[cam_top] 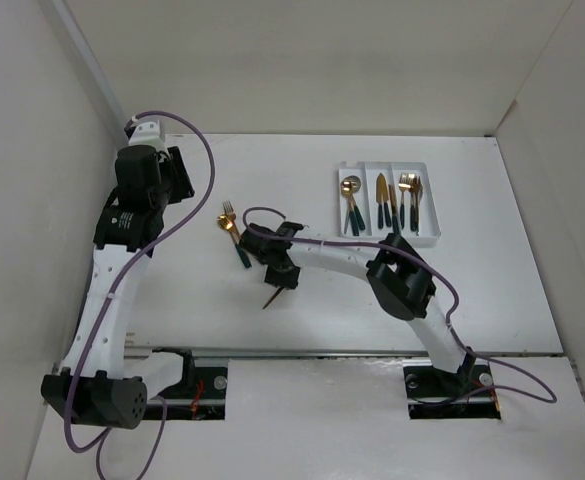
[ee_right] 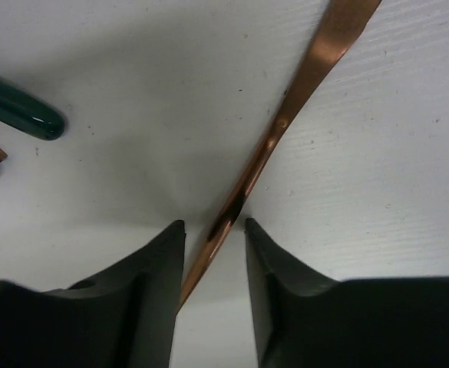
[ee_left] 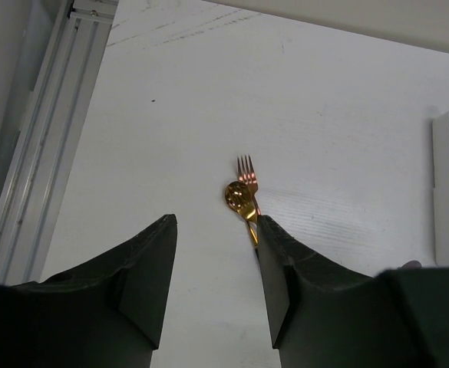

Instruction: Sort the eating utensils into containers

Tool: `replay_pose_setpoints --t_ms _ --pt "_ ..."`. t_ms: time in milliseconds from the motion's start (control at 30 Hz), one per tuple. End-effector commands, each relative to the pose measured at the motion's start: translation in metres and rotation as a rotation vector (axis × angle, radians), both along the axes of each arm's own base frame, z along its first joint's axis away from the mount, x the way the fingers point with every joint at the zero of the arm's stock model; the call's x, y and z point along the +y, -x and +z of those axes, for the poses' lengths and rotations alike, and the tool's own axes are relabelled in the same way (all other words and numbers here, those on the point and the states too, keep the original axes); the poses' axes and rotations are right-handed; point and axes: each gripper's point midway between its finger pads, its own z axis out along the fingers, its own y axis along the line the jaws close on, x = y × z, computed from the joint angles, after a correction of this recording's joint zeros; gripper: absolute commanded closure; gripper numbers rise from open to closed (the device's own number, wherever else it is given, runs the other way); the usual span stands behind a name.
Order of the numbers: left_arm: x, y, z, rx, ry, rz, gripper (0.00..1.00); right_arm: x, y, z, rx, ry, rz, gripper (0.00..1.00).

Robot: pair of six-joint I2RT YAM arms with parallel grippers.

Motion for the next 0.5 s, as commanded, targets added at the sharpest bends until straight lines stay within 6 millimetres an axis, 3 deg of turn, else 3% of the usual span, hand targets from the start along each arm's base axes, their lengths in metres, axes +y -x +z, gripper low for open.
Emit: replay_pose_setpoints --t_ms 0,33,200,267,300,333,467 --pt "0.001 0.003 0.018 -0.067 -0.012 0.017 0.56 -0.018 0.01 -0.02 0.049 0.09 -0.01 0.63" --pt "0.001 0.003 0.018 -0.067 -0.012 0.017 0.56 -0.021 0.008 -0.024 0.061 0.083 -0.019 0.7" --pt "0.005 0.003 0.018 -0.068 -0.02 0.037 0.56 -0.058 0.024 -0.037 0.088 0.111 -0.008 0.82" --pt "0.007 0.002 0.015 -0.06 -0.025 0.045 0.56 -0.052 0.02 -0.028 0.037 0.043 0.093 0.82" --pt "0.007 0.001 0.015 -0.06 -0.025 0.045 0.56 -0.064 0.031 -0.038 0.059 0.056 0.139 0.82" --pt "0.007 0.001 0.015 -0.06 -0.025 0.045 0.56 -0.061 0.027 -0.031 0.019 0.03 0.214 0.82" --pt "0.005 -0.002 0.009 -0.041 -0.024 0.036 0.56 -0.082 0.045 -0.049 0.056 0.071 0.405 0.82"
